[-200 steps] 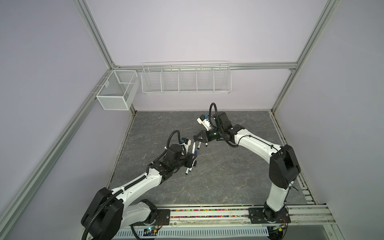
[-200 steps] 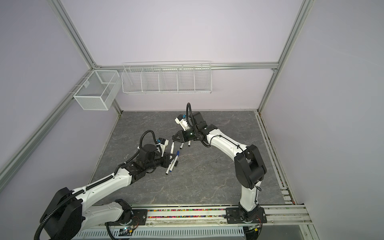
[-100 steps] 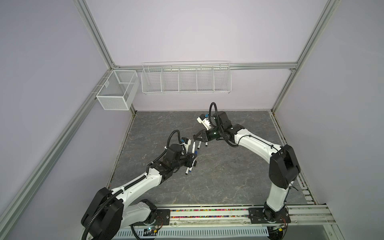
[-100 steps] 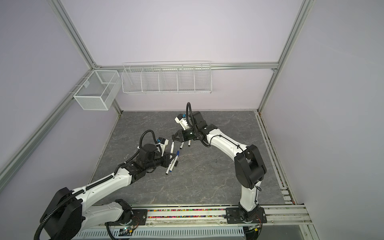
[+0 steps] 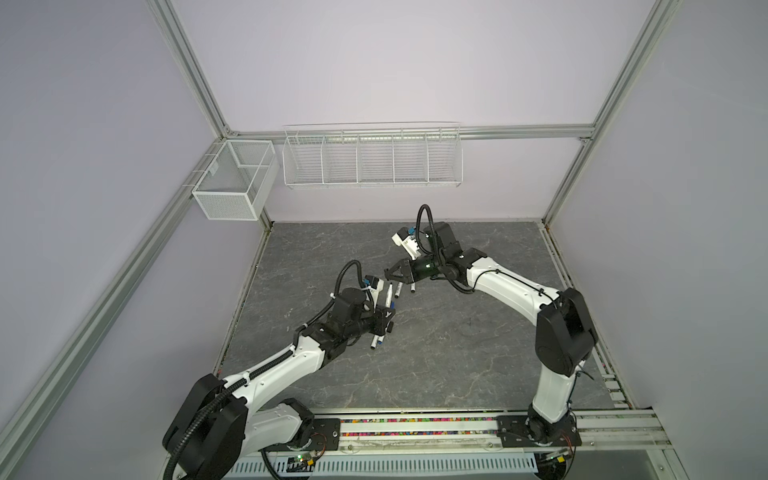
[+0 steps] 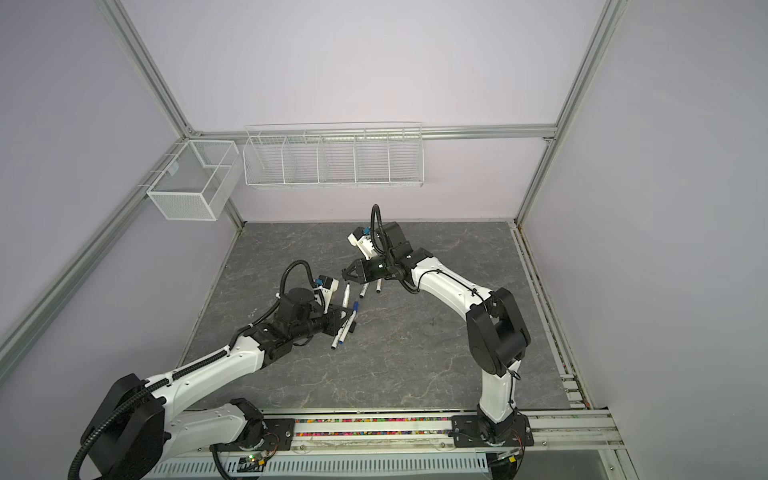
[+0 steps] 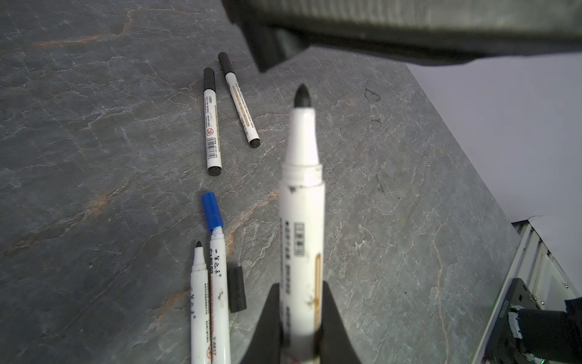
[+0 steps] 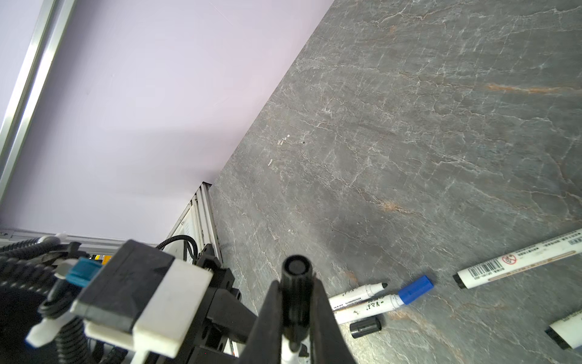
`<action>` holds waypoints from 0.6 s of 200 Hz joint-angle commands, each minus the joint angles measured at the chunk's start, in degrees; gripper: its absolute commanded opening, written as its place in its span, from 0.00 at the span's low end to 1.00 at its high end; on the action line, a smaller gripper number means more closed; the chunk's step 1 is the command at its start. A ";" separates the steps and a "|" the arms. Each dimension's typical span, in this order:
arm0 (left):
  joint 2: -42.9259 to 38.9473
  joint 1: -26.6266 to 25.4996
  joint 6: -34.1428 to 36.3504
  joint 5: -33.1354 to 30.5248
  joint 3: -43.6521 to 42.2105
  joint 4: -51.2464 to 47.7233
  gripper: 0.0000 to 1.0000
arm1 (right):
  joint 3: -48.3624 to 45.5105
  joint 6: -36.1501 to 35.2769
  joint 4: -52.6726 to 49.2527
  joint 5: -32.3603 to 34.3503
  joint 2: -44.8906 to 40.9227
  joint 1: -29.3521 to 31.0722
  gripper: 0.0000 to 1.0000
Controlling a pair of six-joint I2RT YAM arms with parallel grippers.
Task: Insert the pens into the pen caps
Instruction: 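Lift the black cap and bring it above the marker tip in the left gripper, then lower the black cap onto the marker tip with the right gripper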
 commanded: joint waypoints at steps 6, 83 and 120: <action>0.02 -0.28 0.67 -0.03 1.97 0.94 0.00 | -0.55 -1.20 -0.60 0.22 -0.67 0.13 0.10; 0.55 -0.28 0.62 -0.22 2.15 1.56 0.00 | -3.57 -1.55 -1.15 -0.13 -3.02 0.14 0.10; 0.42 -0.29 -0.05 -1.11 1.88 2.98 0.00 | -3.97 -1.42 -1.58 -0.44 -4.48 0.02 0.10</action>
